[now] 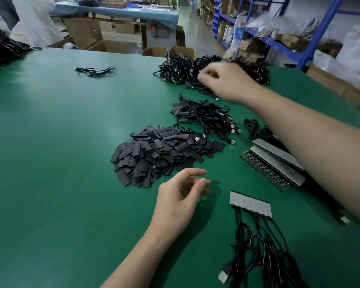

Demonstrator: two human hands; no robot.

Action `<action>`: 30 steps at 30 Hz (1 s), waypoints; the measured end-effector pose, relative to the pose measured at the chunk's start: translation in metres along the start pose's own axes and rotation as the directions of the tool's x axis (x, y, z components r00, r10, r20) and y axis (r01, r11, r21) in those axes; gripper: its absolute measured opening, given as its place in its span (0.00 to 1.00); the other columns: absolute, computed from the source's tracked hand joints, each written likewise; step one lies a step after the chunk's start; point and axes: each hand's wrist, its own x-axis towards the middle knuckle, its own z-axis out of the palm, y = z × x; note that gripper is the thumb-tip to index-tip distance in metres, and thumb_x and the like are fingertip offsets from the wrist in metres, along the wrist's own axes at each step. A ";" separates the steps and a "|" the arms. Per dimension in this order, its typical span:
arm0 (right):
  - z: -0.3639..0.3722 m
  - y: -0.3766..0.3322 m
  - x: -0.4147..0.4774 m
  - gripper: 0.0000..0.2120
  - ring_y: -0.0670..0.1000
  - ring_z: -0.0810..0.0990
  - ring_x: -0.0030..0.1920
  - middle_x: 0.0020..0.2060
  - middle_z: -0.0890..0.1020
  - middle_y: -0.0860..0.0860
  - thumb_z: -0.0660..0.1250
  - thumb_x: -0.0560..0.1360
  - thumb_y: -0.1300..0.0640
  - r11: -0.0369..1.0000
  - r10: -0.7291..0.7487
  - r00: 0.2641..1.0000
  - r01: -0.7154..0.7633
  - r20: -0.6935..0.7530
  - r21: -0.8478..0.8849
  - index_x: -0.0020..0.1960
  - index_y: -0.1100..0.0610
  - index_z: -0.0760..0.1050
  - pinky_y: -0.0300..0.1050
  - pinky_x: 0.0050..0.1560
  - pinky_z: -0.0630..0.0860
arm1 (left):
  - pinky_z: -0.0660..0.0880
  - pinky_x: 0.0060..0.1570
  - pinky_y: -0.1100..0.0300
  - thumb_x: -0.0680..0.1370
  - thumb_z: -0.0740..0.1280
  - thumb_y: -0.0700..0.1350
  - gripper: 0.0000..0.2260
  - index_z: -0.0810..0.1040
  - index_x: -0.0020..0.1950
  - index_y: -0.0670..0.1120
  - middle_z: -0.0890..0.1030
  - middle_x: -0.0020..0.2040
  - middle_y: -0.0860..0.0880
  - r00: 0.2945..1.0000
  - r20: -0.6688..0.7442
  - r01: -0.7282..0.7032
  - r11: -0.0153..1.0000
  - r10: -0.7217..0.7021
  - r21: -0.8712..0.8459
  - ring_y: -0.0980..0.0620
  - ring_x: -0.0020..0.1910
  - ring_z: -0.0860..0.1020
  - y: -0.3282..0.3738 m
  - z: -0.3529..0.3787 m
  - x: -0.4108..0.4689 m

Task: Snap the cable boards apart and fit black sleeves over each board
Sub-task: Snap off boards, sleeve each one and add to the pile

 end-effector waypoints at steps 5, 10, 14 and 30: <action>0.022 0.017 -0.099 0.09 0.42 0.81 0.46 0.48 0.84 0.43 0.68 0.80 0.44 0.995 -0.023 0.944 0.053 0.328 -0.083 0.54 0.48 0.81 0.39 0.45 0.77 | 0.83 0.46 0.53 0.82 0.68 0.40 0.06 0.82 0.55 0.49 0.88 0.46 0.53 1.000 -0.009 0.012 1.000 -0.012 0.009 0.53 0.44 0.86 0.000 0.001 0.002; 0.035 0.043 -0.194 0.27 0.42 0.76 0.55 0.54 0.75 0.39 0.67 0.72 0.28 0.957 0.215 0.818 -0.067 0.533 -0.283 0.62 0.45 0.74 0.46 0.59 0.77 | 0.81 0.46 0.56 0.82 0.69 0.42 0.05 0.83 0.55 0.50 0.87 0.45 0.54 1.000 0.025 -0.001 0.997 0.000 0.071 0.55 0.44 0.86 0.000 0.004 0.001; 0.048 0.044 -0.218 0.26 0.45 0.73 0.57 0.53 0.73 0.41 0.74 0.69 0.31 0.964 0.244 0.860 -0.164 0.447 -0.211 0.56 0.45 0.71 0.46 0.58 0.74 | 0.81 0.49 0.55 0.81 0.71 0.45 0.05 0.84 0.55 0.53 0.87 0.44 0.55 0.998 0.065 -0.022 0.988 0.012 0.153 0.56 0.46 0.85 0.001 0.004 -0.002; 0.057 0.020 -0.214 0.16 0.51 0.87 0.48 0.46 0.88 0.45 0.72 0.70 0.35 0.749 0.057 0.922 -0.294 0.384 0.594 0.49 0.44 0.77 0.59 0.58 0.80 | 0.68 0.37 0.66 0.81 0.66 0.52 0.12 0.78 0.41 0.49 0.78 0.34 0.54 0.959 0.279 -0.073 0.996 0.054 0.057 0.58 0.34 0.73 0.006 -0.003 -0.002</action>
